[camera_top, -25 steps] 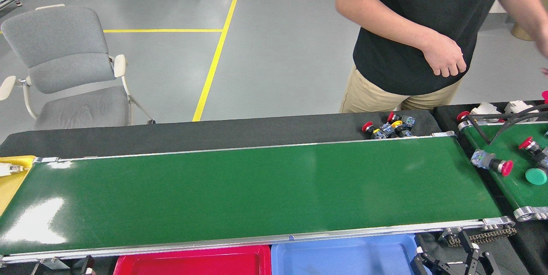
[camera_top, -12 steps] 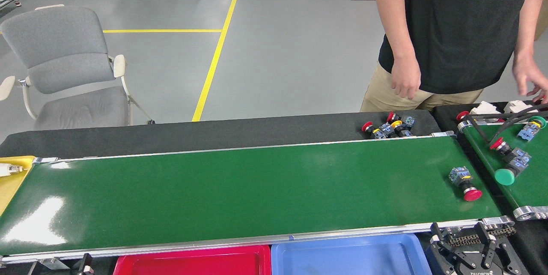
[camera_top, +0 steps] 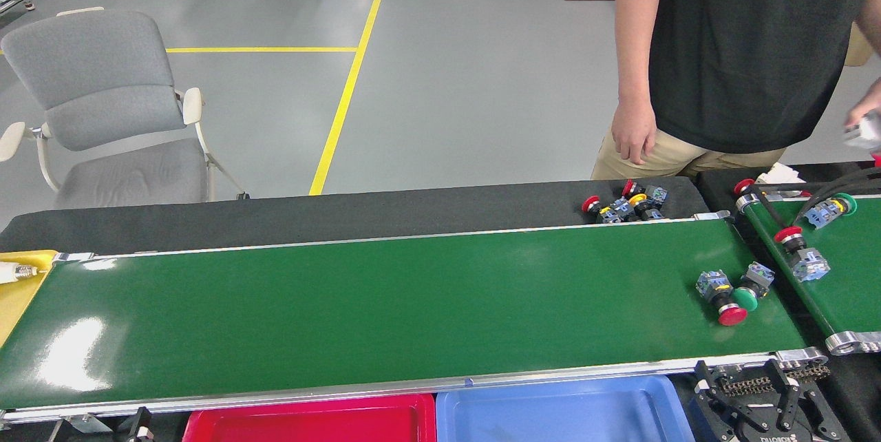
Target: Pick switch part from conveyor to tray
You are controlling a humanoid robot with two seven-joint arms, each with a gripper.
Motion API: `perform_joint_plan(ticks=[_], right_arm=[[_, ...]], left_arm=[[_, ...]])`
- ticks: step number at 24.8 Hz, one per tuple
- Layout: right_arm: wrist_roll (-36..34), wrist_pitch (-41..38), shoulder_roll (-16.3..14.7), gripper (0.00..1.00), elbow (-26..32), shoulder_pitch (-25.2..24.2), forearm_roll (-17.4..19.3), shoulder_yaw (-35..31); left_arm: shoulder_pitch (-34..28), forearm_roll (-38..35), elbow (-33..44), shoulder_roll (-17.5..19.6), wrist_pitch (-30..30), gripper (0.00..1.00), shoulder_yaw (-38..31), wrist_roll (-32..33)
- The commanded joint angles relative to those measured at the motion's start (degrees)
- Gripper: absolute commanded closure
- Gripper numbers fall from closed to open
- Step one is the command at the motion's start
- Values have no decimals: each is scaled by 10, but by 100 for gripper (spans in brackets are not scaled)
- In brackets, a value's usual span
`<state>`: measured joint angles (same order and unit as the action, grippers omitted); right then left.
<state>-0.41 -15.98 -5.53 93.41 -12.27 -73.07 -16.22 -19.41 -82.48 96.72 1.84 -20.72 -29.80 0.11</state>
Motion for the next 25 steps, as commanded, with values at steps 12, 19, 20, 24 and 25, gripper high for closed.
perform_joint_plan(ticks=[12, 19, 20, 24, 25], right_arm=[[81, 144, -11, 1, -31, 97, -40, 108], [81, 148, -12, 1, -96, 146, -41, 130], [81, 149, -12, 1, -106, 153, -41, 135], [81, 152, -7, 1, -137, 183, -41, 151], [81, 152, -8, 1, -143, 190, -40, 153]], left_arm=[[3, -2, 6, 9, -2, 0, 18, -3], [5, -2, 7, 9, -2, 0, 19, -3], [5, -2, 6, 10, -2, 0, 19, -3], [6, -2, 6, 10, -2, 0, 19, -3], [7, -2, 6, 10, -2, 0, 19, -3]])
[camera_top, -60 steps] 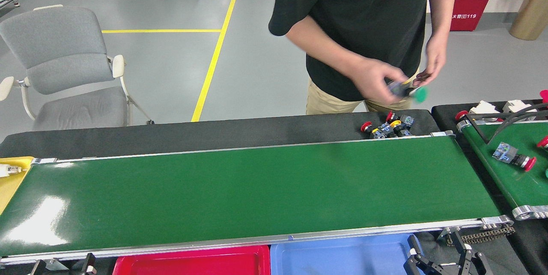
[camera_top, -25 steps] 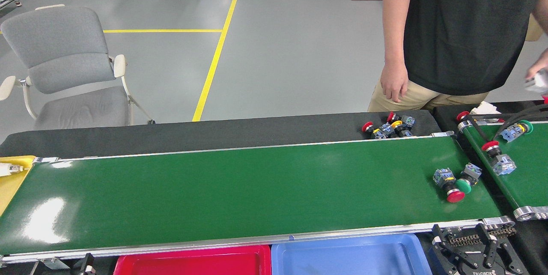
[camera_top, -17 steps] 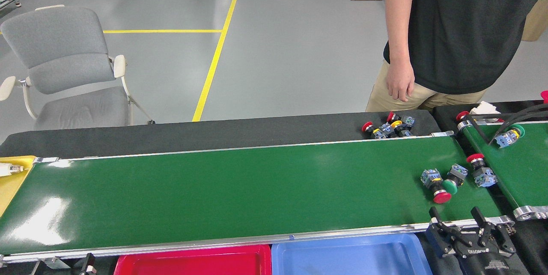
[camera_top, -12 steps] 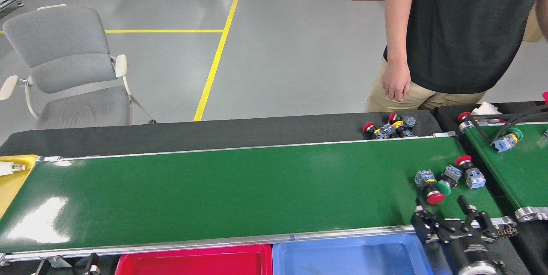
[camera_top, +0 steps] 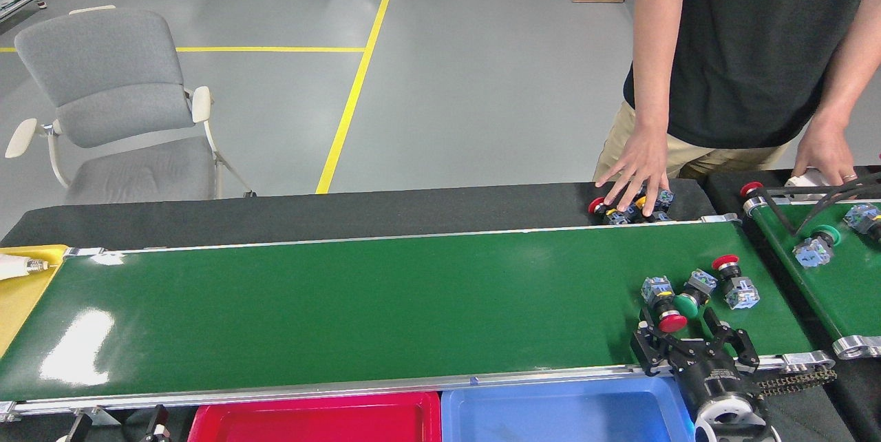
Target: Pick switch part from conveyor to tray
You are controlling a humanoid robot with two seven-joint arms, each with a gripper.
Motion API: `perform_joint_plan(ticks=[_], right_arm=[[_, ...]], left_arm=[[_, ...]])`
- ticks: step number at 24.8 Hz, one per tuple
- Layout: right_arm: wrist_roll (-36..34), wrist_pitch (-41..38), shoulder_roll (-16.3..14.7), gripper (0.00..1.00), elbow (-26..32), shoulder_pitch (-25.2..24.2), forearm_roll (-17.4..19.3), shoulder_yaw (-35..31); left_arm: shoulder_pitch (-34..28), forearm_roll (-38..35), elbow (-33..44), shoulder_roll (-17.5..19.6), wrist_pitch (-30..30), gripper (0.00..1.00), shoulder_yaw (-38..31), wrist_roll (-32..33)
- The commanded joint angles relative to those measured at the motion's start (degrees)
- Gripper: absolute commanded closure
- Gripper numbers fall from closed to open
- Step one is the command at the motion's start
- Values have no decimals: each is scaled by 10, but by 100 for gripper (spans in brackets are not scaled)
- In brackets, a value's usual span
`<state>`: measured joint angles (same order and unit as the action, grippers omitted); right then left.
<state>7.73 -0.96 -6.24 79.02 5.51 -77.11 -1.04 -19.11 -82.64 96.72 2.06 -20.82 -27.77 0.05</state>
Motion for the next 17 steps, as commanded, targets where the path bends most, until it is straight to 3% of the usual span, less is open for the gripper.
perform_joint_plan(ticks=[1, 9, 10, 11, 13, 17], right_arm=[[-1, 1, -2, 1, -4, 18, 1, 2], [-2, 0, -1, 2, -77, 76, 4, 10], [-2, -1, -1, 11, -81, 81, 4, 15], [-2, -4, -5, 34, -83, 84, 4, 23], [-2, -5, -7, 99, -82, 86, 6, 35], [0, -7, -6, 99, -77, 86, 7, 38]], left_arm=[[6, -1, 5, 8, -2, 0, -1, -2], [11, -1, 1, 9, -2, 0, 0, -2], [11, -1, 1, 9, -2, 0, -1, -2], [10, -1, 1, 9, -2, 0, -1, -2], [10, -1, 1, 9, -2, 0, 0, -2], [9, 0, 1, 9, -2, 0, -1, -2]])
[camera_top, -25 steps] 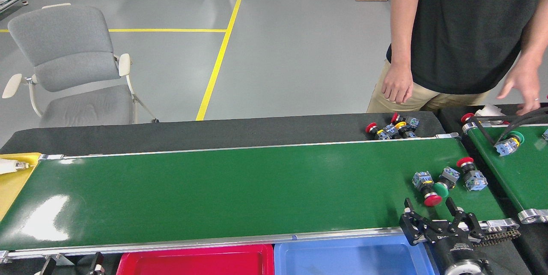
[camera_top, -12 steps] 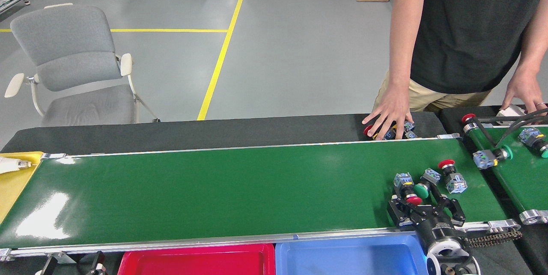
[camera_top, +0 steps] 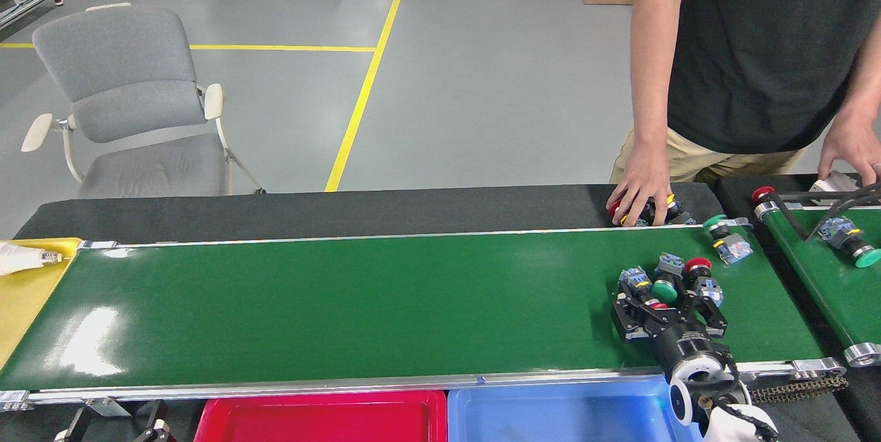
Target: Pick switch part from conveyor to tray
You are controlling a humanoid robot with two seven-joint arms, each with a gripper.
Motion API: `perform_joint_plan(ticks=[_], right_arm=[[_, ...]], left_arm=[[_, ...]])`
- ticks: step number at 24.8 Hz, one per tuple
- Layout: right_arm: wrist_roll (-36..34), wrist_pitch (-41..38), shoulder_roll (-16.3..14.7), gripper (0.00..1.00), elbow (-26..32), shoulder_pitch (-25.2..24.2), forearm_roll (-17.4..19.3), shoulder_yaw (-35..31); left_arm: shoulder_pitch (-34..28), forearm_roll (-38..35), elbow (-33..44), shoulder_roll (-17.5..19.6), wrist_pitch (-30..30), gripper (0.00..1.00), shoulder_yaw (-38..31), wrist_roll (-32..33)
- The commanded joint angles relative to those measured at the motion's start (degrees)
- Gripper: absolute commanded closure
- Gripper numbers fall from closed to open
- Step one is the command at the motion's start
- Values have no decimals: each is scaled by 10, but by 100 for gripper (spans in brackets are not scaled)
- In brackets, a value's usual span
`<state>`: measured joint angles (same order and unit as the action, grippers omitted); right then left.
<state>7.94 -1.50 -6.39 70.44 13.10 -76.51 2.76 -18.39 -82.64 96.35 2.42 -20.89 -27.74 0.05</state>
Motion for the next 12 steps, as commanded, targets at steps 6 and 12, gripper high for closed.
perform_joint_plan(ticks=[6, 12], right_arm=[[-2, -10, -2, 99, 46, 4, 1, 0], [-6, -137, 1, 99, 205, -62, 4, 50]], left_arm=[[1, 0, 4, 6, -1, 0, -1, -2], [0, 0, 3, 6, -1, 0, -2, -2]])
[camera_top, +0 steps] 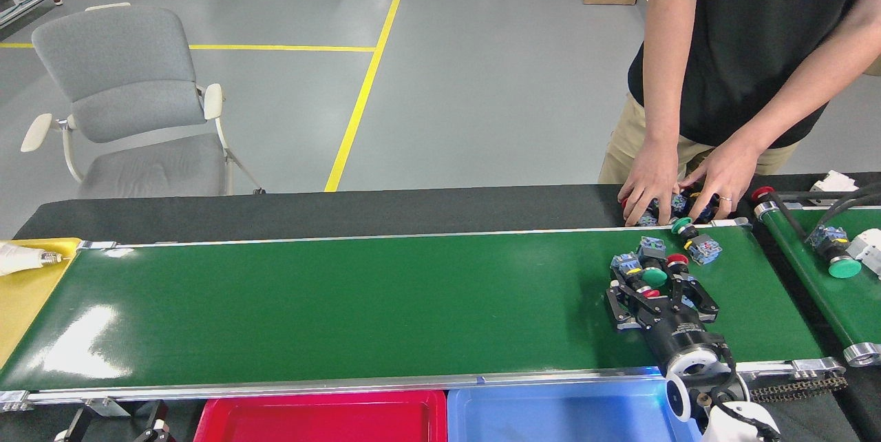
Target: Pick switch part from conveyor to tray
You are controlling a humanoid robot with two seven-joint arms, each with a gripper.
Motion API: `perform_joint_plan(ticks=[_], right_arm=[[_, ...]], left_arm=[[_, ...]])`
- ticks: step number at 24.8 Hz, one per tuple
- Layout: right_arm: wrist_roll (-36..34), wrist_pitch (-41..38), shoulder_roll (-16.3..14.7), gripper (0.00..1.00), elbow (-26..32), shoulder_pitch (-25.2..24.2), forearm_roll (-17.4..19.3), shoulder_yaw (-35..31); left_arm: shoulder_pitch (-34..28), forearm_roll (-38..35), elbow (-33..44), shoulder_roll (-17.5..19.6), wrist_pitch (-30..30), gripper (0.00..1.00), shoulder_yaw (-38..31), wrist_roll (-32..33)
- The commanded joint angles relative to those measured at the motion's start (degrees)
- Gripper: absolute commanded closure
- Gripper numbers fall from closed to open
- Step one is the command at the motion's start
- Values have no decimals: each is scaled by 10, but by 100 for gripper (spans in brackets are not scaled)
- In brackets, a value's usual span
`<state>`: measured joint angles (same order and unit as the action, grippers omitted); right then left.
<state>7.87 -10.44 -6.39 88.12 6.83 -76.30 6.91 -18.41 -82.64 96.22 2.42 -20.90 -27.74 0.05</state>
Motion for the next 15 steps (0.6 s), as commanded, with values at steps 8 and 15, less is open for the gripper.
perform_joint_plan(ticks=[8, 15], right_arm=[[-18, -326, 53, 94, 56, -9, -19, 179], [-20, -329, 110, 0, -12, -1, -62, 248]], left_arm=[[7, 0, 3, 6, -1, 0, -1, -2], [8, 0, -1, 6, -1, 0, -1, -2]])
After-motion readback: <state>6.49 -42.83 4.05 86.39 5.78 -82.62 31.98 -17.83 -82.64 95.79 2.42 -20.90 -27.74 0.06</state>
